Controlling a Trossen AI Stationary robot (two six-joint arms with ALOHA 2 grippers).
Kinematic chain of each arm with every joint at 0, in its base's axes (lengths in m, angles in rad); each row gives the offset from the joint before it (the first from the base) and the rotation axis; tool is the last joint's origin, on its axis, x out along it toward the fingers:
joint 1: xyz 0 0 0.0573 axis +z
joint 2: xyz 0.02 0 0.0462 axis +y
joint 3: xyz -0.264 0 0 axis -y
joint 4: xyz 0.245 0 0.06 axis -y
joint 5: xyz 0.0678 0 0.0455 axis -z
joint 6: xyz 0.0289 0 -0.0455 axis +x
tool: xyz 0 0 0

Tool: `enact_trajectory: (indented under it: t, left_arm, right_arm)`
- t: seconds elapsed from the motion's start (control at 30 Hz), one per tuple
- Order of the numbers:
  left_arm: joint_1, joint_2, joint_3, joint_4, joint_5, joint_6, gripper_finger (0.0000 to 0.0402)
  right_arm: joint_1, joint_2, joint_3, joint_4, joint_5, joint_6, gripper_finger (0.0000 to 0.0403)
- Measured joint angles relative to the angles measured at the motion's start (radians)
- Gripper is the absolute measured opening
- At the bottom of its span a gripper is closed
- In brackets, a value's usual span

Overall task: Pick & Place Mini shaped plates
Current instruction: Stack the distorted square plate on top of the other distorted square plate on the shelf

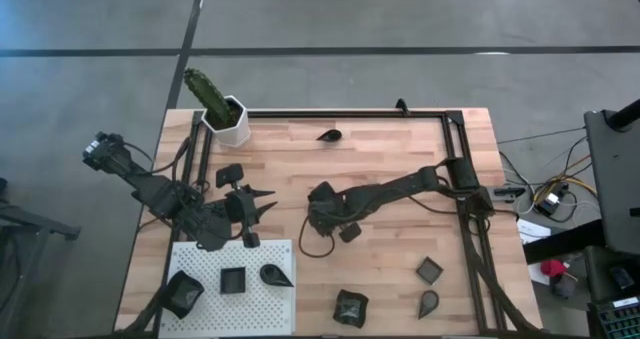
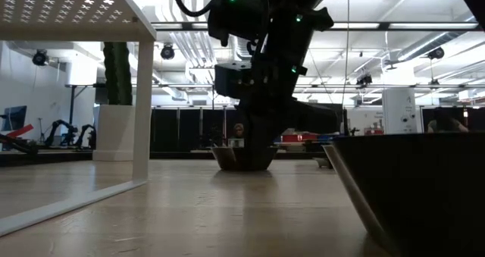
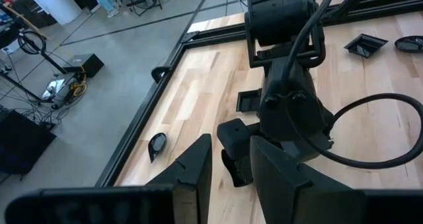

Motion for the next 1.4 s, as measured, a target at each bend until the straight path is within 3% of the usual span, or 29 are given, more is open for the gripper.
enact_trajectory:
  t: [0.2, 0.53, 0.73, 1.1, 1.4]
  left_arm:
    - [0.000, 0.000, 0.000, 0.000, 0.000, 0.000, 0.0099]
    - [0.000, 0.000, 0.000, 0.000, 0.000, 0.000, 0.0099]
    - [0.000, 0.000, 0.000, -0.001, 0.014, -0.001, 0.0099]
    - [0.042, 0.000, -0.003, -0.016, 0.022, -0.021, 0.0099]
    - [0.195, 0.064, -0.087, 0.068, 0.072, -0.024, 0.0099]
  right_arm:
    - [0.000, 0.000, 0.000, 0.000, 0.000, -0.021, 0.0014]
    - [0.005, 0.000, 0.010, -0.009, 0.000, -0.013, 0.0089]
    - [0.005, -0.036, 0.024, -0.025, -0.003, 0.025, 0.0102]
    - [0.012, -0.287, 0.024, -0.148, -0.010, 0.167, 0.0075]
    - [0.057, -0.510, 0.004, -0.171, -0.011, 0.215, 0.0066]
